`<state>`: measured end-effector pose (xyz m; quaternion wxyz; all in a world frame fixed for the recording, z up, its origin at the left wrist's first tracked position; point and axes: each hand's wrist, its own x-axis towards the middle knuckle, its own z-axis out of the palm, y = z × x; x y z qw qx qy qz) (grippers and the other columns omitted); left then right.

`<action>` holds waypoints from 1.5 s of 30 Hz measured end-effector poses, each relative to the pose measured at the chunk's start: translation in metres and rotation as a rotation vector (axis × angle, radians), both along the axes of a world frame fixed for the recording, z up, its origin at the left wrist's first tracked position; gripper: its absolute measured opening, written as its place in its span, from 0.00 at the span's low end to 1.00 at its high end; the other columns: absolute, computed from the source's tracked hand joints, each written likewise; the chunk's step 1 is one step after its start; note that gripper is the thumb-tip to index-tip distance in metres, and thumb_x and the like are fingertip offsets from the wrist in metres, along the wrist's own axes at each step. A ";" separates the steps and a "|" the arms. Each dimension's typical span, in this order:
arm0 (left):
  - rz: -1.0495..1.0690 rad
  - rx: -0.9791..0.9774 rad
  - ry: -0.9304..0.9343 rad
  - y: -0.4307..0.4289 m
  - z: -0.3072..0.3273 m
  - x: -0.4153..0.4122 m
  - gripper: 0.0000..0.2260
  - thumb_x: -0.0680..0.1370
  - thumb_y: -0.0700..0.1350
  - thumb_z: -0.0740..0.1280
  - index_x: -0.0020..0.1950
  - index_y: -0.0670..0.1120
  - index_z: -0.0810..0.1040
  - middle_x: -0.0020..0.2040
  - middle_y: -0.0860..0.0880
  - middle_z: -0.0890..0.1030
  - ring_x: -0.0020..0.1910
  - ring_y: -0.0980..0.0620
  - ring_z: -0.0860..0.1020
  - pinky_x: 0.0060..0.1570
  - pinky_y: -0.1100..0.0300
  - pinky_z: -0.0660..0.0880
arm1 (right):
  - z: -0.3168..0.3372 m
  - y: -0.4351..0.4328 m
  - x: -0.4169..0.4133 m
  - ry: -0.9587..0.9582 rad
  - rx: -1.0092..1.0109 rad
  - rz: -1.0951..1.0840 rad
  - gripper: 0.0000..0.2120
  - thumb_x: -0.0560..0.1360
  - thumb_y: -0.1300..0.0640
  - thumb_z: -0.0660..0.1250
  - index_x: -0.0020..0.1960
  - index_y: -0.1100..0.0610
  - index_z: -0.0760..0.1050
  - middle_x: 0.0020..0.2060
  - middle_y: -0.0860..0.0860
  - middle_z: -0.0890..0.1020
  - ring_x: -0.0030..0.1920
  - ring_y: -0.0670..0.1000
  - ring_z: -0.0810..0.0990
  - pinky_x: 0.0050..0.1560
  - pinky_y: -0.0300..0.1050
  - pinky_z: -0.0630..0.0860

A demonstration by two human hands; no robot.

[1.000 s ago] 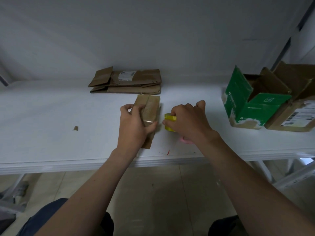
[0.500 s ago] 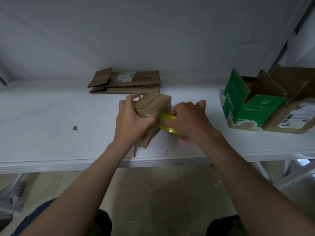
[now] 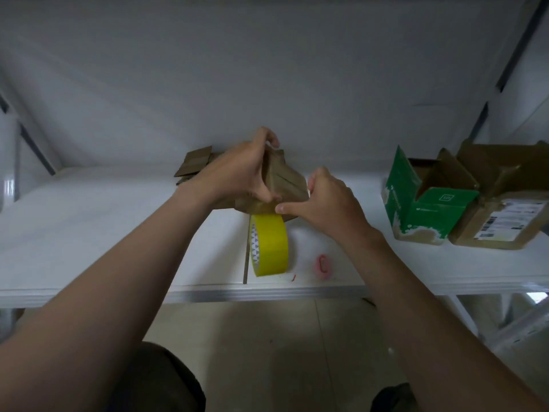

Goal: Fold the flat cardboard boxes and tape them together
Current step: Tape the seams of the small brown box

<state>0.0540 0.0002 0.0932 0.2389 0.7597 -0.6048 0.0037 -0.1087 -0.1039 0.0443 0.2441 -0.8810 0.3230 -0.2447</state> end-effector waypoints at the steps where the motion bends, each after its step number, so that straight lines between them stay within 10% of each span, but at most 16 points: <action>1: -0.013 0.028 -0.002 0.000 0.005 -0.001 0.39 0.57 0.54 0.82 0.59 0.48 0.64 0.49 0.45 0.79 0.45 0.45 0.76 0.44 0.55 0.74 | 0.001 0.000 0.000 -0.044 -0.019 0.053 0.32 0.62 0.37 0.80 0.50 0.51 0.64 0.45 0.46 0.73 0.48 0.52 0.74 0.37 0.46 0.65; 9: -0.111 0.193 -0.052 0.000 0.028 -0.027 0.32 0.63 0.45 0.84 0.51 0.45 0.63 0.38 0.55 0.70 0.34 0.57 0.67 0.31 0.68 0.66 | 0.010 -0.001 -0.007 -0.105 0.014 0.345 0.55 0.60 0.44 0.84 0.76 0.39 0.52 0.69 0.42 0.69 0.70 0.50 0.70 0.62 0.51 0.72; 13: -0.005 0.036 0.009 0.009 0.023 -0.032 0.29 0.65 0.49 0.83 0.52 0.46 0.65 0.46 0.56 0.76 0.40 0.67 0.73 0.34 0.74 0.64 | 0.007 -0.007 -0.008 -0.118 -0.063 0.237 0.51 0.61 0.40 0.80 0.75 0.33 0.53 0.67 0.48 0.74 0.65 0.57 0.75 0.60 0.57 0.75; 16: 0.195 -0.198 0.039 0.013 0.011 -0.033 0.24 0.70 0.55 0.79 0.53 0.46 0.69 0.54 0.48 0.78 0.52 0.50 0.74 0.39 0.63 0.63 | 0.000 -0.014 -0.009 -0.072 -0.074 0.101 0.46 0.64 0.37 0.77 0.75 0.32 0.56 0.65 0.52 0.74 0.64 0.60 0.75 0.60 0.56 0.75; 22: 0.345 0.160 0.337 0.030 -0.042 -0.048 0.26 0.75 0.67 0.67 0.64 0.53 0.65 0.58 0.48 0.79 0.57 0.46 0.79 0.56 0.51 0.75 | -0.011 -0.018 -0.001 -0.082 -0.057 -0.001 0.31 0.69 0.35 0.74 0.69 0.34 0.70 0.59 0.50 0.73 0.61 0.60 0.77 0.56 0.49 0.73; 27: 0.299 0.008 0.648 0.034 -0.044 -0.058 0.18 0.80 0.50 0.69 0.66 0.53 0.67 0.29 0.58 0.81 0.24 0.64 0.77 0.26 0.71 0.71 | -0.024 -0.019 0.007 -0.110 -0.009 0.030 0.28 0.70 0.34 0.72 0.68 0.35 0.71 0.59 0.51 0.75 0.62 0.58 0.76 0.55 0.45 0.70; 31: 0.338 0.012 0.439 0.033 -0.050 -0.046 0.19 0.76 0.54 0.70 0.62 0.61 0.67 0.37 0.54 0.84 0.28 0.57 0.82 0.46 0.52 0.81 | -0.035 -0.021 0.013 -0.113 0.089 0.073 0.26 0.72 0.38 0.72 0.69 0.36 0.71 0.59 0.51 0.75 0.61 0.55 0.76 0.58 0.45 0.72; 36: 0.347 0.011 0.112 0.029 -0.073 -0.038 0.23 0.75 0.51 0.68 0.67 0.64 0.64 0.36 0.52 0.81 0.37 0.47 0.81 0.42 0.52 0.79 | -0.048 -0.026 0.022 -0.113 0.206 0.155 0.27 0.71 0.45 0.75 0.67 0.38 0.70 0.59 0.52 0.74 0.57 0.52 0.77 0.56 0.45 0.75; 45: 0.388 0.030 0.179 0.015 -0.094 -0.024 0.23 0.75 0.53 0.68 0.70 0.68 0.72 0.52 0.53 0.84 0.38 0.51 0.83 0.49 0.49 0.82 | -0.051 -0.030 0.016 -0.039 0.241 0.157 0.36 0.70 0.46 0.79 0.70 0.47 0.63 0.62 0.50 0.74 0.59 0.52 0.76 0.51 0.44 0.73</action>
